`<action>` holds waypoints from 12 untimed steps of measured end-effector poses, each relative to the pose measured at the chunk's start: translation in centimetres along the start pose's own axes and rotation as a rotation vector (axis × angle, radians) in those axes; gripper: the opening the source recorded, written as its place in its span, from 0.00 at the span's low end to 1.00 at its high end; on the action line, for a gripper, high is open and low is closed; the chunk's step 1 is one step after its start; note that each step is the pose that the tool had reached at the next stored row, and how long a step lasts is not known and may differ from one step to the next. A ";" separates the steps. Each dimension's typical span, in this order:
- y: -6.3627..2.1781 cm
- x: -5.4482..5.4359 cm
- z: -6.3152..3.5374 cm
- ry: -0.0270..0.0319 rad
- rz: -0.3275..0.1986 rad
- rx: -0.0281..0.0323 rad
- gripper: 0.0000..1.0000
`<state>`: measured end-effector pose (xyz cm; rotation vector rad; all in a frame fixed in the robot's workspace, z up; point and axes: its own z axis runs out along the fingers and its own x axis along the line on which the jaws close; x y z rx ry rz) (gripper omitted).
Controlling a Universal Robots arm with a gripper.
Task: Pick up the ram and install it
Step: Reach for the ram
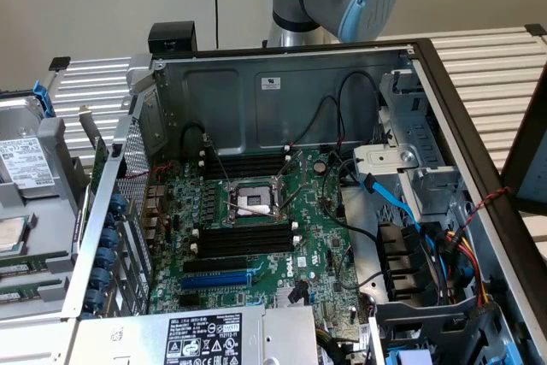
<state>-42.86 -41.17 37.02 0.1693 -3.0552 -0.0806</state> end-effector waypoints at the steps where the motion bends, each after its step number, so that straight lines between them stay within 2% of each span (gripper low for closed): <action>1: 0.00 0.0 0.00 0.0009 -0.018 0.0014 0.24; 12: 0.01 0.0 0.00 0.0124 -0.216 0.0168 0.24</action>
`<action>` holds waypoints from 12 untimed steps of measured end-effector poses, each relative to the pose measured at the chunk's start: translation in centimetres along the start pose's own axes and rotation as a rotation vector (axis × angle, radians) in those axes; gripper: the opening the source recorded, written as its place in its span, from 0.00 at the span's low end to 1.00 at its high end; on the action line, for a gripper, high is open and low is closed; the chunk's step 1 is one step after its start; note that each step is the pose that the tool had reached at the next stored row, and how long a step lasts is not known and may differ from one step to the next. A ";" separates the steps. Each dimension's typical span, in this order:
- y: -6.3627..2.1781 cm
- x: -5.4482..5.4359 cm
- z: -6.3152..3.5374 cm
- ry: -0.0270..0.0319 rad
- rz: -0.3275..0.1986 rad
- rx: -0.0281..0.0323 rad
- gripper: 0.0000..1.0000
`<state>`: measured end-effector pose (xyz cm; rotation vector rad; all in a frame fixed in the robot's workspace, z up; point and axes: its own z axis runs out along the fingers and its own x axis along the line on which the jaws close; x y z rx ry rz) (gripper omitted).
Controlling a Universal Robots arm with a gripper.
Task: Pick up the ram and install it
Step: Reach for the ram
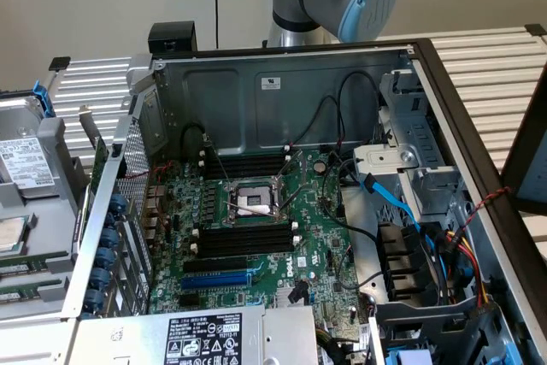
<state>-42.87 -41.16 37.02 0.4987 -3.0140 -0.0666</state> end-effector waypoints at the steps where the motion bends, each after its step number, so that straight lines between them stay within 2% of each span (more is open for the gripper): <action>1: 0.00 0.0 0.00 0.0010 -0.018 0.0015 0.24; 12: 0.00 0.0 0.00 0.0124 -0.218 0.0170 0.24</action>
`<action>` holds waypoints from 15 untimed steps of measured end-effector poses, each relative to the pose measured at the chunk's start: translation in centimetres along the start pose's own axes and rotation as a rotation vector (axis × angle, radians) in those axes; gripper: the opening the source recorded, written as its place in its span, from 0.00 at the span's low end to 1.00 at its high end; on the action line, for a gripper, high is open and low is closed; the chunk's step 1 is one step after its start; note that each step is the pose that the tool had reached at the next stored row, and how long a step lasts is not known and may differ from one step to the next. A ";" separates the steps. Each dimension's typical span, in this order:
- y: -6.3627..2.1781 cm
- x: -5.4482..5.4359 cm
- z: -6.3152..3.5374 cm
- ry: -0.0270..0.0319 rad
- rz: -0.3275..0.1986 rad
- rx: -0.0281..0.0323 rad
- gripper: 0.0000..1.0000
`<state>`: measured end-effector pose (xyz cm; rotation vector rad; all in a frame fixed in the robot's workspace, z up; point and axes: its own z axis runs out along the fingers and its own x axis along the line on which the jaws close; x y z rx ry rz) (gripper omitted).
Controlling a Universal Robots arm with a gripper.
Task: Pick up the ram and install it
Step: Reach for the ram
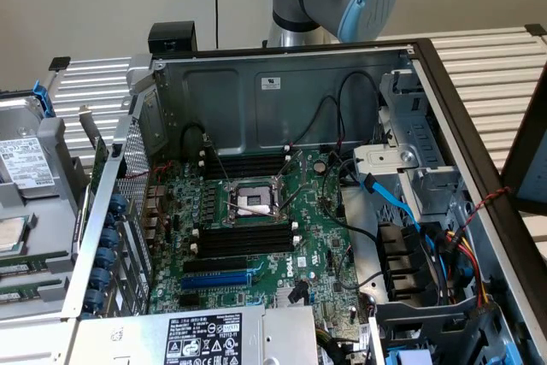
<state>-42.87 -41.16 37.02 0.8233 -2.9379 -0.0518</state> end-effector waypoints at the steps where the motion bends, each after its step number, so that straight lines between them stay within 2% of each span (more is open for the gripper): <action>1: 0.00 0.0 0.00 0.0010 -0.018 0.0014 0.24; 5: 0.00 0.0 0.00 0.0048 -0.091 0.0072 0.24; 8: 0.01 0.0 0.00 0.0023 -0.145 0.0150 0.24; 10: 0.00 0.0 0.01 -0.0053 -0.179 0.0243 0.24; 13: 0.00 0.0 0.03 -0.0248 -0.222 0.0433 0.24; 15: 0.00 0.0 0.05 -0.0335 -0.253 0.0529 0.24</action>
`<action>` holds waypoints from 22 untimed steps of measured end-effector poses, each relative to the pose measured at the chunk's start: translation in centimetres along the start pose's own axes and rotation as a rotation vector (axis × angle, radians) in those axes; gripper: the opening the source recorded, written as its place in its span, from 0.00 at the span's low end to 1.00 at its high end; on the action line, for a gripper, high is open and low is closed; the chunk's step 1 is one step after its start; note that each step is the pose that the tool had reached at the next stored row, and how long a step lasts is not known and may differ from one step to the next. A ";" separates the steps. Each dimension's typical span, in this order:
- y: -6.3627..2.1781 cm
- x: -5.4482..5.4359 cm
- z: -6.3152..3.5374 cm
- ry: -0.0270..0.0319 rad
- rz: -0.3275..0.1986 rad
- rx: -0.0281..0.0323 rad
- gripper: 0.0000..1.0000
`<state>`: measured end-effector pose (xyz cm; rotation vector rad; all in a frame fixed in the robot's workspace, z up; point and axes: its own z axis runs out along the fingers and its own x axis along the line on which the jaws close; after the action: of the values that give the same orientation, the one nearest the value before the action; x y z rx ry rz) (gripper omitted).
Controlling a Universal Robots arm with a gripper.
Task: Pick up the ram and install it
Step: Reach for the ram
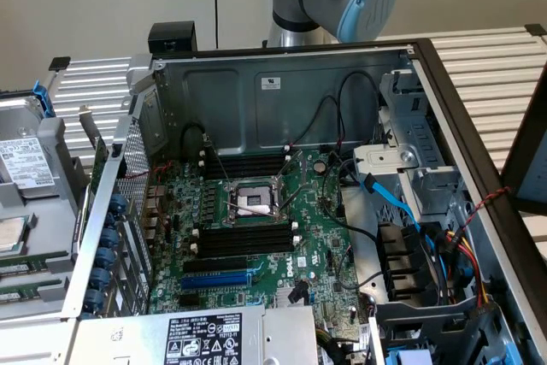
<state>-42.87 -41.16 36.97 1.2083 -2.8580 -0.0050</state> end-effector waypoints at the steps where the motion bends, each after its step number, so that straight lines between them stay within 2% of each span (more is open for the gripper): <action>1: 0.00 0.0 0.02 -0.0030 -0.017 0.0039 0.24; 3: 0.00 0.0 0.05 -0.0072 -0.052 0.0101 0.24; 6: 0.00 0.0 0.12 -0.0095 -0.107 0.0150 0.24; 22: -0.01 0.0 0.55 -0.0064 -0.398 0.0238 0.24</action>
<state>-42.87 -41.16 36.42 1.7591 -2.5760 0.0132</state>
